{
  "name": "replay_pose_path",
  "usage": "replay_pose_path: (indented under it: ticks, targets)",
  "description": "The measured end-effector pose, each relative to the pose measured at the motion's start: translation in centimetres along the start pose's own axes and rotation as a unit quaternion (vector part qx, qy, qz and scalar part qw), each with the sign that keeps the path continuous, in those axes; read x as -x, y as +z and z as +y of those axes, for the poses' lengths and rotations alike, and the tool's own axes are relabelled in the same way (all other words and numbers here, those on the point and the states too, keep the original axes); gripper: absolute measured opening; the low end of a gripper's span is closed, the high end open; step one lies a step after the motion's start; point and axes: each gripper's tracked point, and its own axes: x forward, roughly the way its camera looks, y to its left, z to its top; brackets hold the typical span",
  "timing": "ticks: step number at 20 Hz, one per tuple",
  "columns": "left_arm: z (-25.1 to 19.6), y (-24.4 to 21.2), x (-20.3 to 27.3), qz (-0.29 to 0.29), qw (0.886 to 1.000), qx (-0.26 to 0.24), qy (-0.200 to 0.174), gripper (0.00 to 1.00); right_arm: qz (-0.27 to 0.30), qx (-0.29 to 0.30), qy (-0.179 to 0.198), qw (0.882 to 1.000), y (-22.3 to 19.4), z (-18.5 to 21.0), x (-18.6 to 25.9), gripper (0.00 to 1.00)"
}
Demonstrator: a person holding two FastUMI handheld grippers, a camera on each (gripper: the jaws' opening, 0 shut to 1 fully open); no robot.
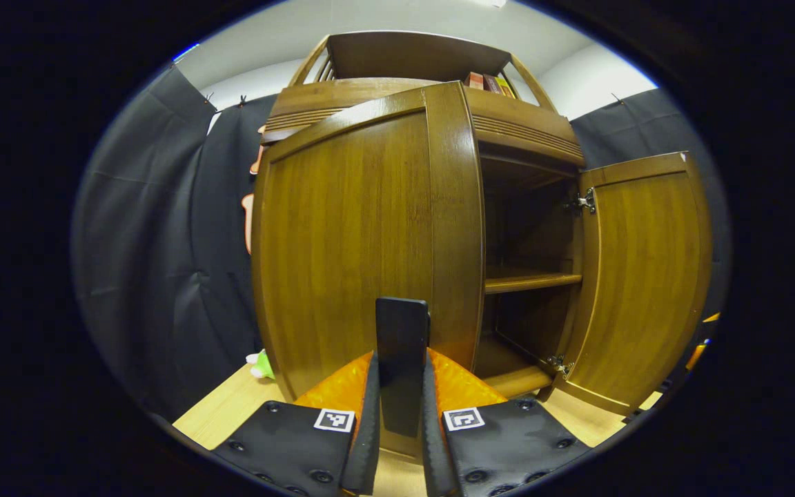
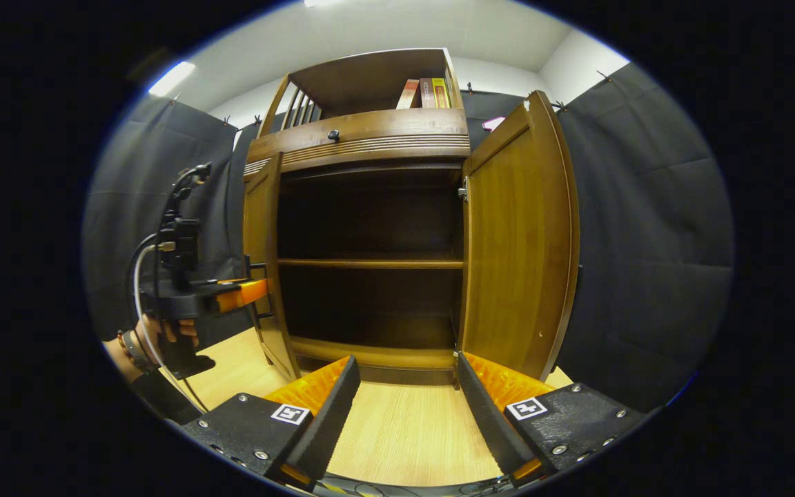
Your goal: Open the right door of the double-door shoe cabinet with the right hand, and open the left door with the left hand.
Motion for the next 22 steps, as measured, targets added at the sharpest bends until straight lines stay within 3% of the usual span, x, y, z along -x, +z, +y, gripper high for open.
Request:
replay_pose_path:
  ticks: [11,17,22]
  targets:
    - [7.0,0.1,6.5,0.018,0.997,-0.015,0.067,0.24,-0.006,-0.014,0.032,0.999,0.3,3.2,-1.6,0.88]
    - [12.0,0.5,8.9,0.000,0.995,0.003,0.100,0.18,-0.004,-0.020,0.034,0.999,0.0,4.9,-2.2,0.88]
    - [16.2,0.2,10.2,-0.009,0.995,0.028,0.092,0.11,-0.012,-0.024,0.028,0.999,0.1,6.4,-2.5,0.88]
